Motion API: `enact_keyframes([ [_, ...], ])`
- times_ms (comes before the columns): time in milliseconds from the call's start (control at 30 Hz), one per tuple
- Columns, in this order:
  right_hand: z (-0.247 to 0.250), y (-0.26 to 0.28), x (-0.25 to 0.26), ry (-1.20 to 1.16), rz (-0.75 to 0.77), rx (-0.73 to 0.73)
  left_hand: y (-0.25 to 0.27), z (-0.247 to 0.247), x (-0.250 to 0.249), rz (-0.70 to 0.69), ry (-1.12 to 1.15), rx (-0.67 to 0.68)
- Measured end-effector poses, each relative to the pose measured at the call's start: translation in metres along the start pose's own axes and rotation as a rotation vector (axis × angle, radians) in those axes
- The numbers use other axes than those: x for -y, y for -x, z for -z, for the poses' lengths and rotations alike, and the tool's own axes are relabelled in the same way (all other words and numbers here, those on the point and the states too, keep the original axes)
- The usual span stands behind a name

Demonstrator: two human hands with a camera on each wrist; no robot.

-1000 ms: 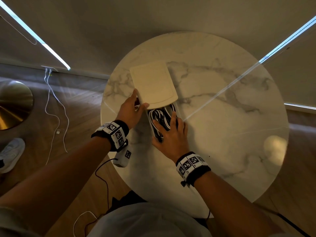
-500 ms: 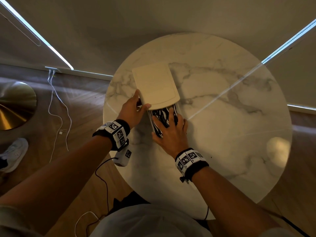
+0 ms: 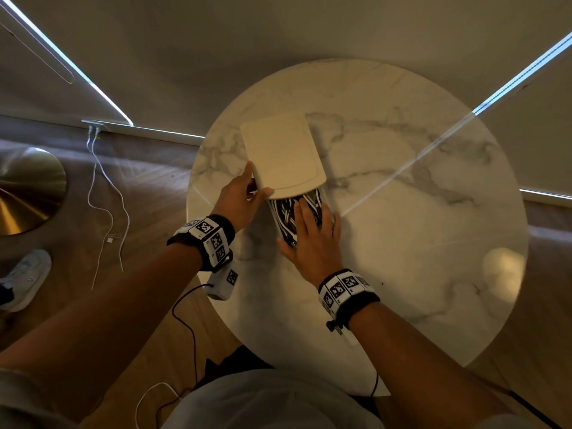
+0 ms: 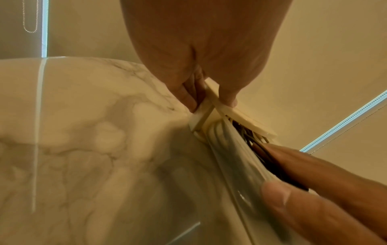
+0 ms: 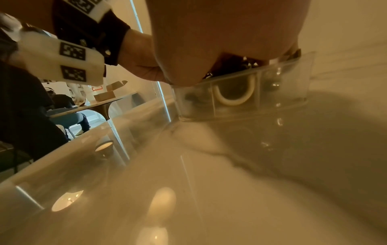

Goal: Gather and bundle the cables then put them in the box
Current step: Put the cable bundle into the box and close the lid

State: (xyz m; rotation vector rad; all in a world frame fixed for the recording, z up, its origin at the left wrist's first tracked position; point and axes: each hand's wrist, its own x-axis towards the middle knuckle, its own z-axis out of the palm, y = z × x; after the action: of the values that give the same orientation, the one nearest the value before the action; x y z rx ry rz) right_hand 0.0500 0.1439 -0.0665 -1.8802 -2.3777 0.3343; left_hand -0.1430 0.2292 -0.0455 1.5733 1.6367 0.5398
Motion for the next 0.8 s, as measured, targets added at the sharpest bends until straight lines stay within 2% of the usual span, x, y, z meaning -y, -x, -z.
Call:
enact_keyframes([
  [267, 0.004, -0.017, 0.013, -0.053, -0.068, 0.007, 0.0, 0.0, -0.001, 0.016, 0.008, -0.014],
  [400, 0.01, -0.008, -0.004, -0.298, -0.036, -0.155, 0.003, -0.001, -0.002, 0.009, 0.104, -0.03],
  [500, 0.016, 0.005, -0.026, -0.408, -0.015, -0.264, 0.012, -0.004, -0.001, 0.043, 0.009, -0.07],
  [533, 0.017, 0.009, -0.033, -0.403, -0.007, -0.282, 0.019, -0.005, -0.002, -0.013, -0.06, -0.105],
  [600, 0.015, 0.013, -0.047, -0.39, 0.04, -0.299, 0.031, -0.007, -0.007, -0.244, -0.234, -0.164],
  [633, 0.013, 0.014, -0.053, -0.369, 0.078, -0.302, 0.036, -0.009, -0.007, -0.364, -0.294, -0.147],
  [700, 0.01, 0.013, -0.061, -0.314, 0.136, -0.3, 0.042, -0.013, -0.008, -0.521, -0.366, -0.008],
  [800, 0.009, 0.008, -0.063, -0.268, 0.173, -0.317, 0.05, -0.02, -0.01, -0.592, -0.435, 0.165],
])
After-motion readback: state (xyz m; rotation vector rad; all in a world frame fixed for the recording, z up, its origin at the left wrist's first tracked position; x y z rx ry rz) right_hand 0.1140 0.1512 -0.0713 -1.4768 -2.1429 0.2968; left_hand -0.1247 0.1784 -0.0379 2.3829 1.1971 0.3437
